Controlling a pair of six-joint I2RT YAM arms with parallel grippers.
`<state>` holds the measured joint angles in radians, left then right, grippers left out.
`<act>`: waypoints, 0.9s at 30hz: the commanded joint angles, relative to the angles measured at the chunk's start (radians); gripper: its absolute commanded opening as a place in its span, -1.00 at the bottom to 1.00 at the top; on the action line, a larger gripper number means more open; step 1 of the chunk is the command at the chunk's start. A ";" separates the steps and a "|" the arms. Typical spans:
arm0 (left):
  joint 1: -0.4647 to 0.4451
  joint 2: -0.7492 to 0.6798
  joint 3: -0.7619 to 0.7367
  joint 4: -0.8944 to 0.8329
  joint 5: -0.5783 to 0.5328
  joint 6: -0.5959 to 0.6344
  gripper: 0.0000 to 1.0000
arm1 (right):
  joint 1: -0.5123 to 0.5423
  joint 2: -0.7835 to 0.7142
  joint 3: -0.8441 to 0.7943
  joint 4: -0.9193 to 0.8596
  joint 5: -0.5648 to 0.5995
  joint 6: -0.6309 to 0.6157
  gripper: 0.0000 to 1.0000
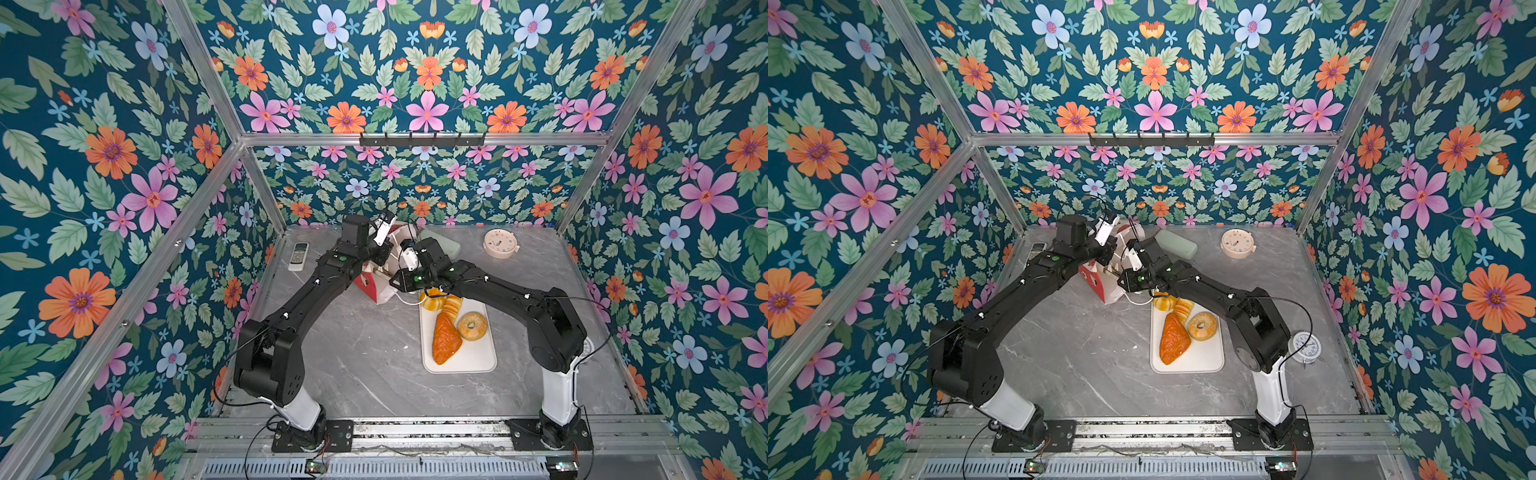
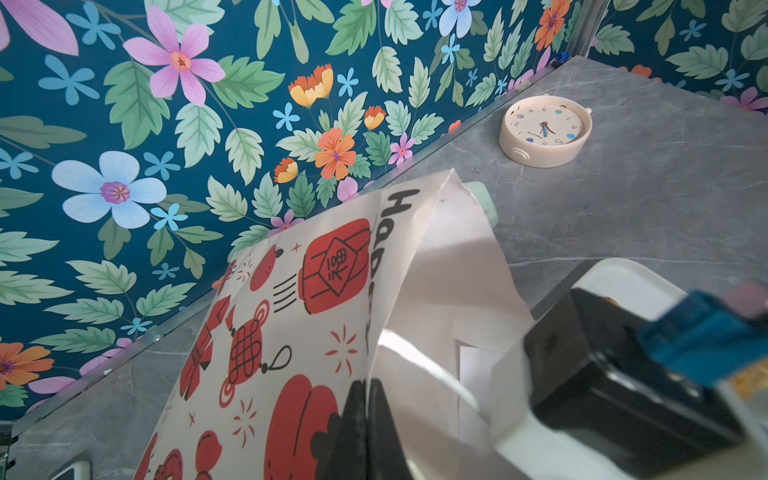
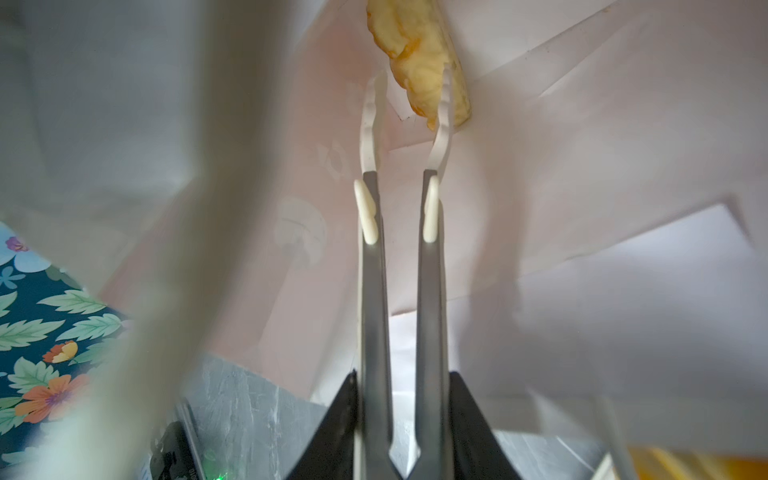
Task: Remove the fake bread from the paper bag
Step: 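Reach the tongs deep into the bag and close them on the pale pastry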
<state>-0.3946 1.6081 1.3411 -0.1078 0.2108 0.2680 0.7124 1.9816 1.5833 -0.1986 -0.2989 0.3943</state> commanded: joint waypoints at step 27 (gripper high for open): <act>0.000 -0.019 -0.011 0.003 0.045 0.008 -0.99 | 0.016 0.150 0.164 -0.032 0.024 -0.035 -0.19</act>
<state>-0.3950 1.5929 1.3319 -0.1131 0.2382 0.2710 0.7250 2.1223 1.7287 -0.2478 -0.2600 0.3740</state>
